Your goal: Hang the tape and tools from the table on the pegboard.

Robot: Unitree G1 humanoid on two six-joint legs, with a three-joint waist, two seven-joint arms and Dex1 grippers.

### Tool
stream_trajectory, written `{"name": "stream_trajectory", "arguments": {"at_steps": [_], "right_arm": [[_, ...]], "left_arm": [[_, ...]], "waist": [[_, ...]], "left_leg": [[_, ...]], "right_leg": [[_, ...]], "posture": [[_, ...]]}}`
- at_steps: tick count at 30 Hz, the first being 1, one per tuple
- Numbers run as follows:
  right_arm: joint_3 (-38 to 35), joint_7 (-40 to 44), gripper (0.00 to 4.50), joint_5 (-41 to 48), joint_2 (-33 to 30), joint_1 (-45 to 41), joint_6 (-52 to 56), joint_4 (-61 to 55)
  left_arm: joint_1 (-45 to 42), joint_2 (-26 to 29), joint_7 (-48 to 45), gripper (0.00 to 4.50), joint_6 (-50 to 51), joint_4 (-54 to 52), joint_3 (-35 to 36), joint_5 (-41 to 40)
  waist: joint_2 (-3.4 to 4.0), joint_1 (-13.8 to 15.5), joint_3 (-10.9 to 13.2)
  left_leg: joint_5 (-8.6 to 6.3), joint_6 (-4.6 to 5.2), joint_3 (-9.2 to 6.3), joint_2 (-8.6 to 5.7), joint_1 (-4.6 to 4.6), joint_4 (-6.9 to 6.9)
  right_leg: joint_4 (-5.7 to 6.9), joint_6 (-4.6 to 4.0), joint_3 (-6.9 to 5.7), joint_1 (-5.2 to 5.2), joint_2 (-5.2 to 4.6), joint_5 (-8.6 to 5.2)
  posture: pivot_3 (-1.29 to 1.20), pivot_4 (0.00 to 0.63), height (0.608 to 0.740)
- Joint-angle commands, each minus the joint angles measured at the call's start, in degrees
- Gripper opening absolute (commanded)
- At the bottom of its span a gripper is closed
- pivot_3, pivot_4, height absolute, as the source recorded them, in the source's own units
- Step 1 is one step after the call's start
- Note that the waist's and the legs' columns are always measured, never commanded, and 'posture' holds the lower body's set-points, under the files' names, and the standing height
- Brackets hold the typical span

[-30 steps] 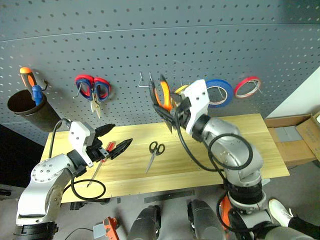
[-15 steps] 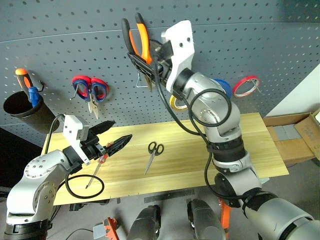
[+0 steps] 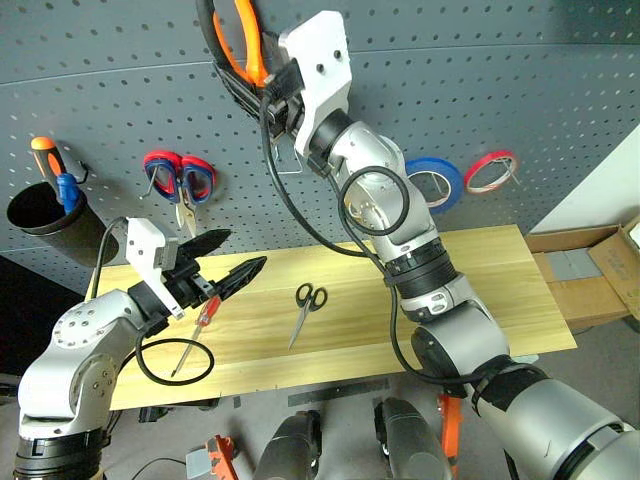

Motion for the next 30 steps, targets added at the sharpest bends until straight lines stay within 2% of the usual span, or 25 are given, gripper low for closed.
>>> {"name": "stream_trajectory", "arguments": {"at_steps": [1, 15, 30], "right_arm": [[0.67, -0.67, 2.74, -1.65, -0.23, 1.73, -5.40, 0.23], [2.36, -1.96, 2.74, -5.08, -0.69, 7.98, -12.73, 2.18], [3.84, -2.26, 2.74, -5.43, 0.44, 11.91, -7.20, 0.20]], "left_arm": [[-1.25, -0.26, -0.18, 4.50, -1.12, -0.84, -0.15, 0.02], [-4.25, -0.81, -1.04, 4.50, -2.41, 1.81, -1.04, 0.81], [-4.07, -1.55, -1.27, 4.50, -3.93, 2.95, -1.34, 2.17]], "waist": [[0.00, 0.10, 0.00], [0.00, -0.10, 0.00], [0.00, -0.24, 0.00]], "left_leg": [[0.01, -0.01, 0.01, 0.00, 0.01, 0.01], [0.01, -0.02, 0.16, 0.02, 0.01, -0.03], [0.01, -0.02, 0.21, 0.02, 0.01, -0.04]], "right_leg": [[0.03, 0.00, 0.02, 0.00, 0.00, 0.00], [0.13, 0.00, 0.19, -0.13, 0.05, 0.00], [0.12, 0.00, 0.26, -0.16, 0.05, 0.00]], "posture": [[-0.09, 0.257, 0.740], [-0.10, 0.259, 0.740], [-0.10, 0.256, 0.740]]}}
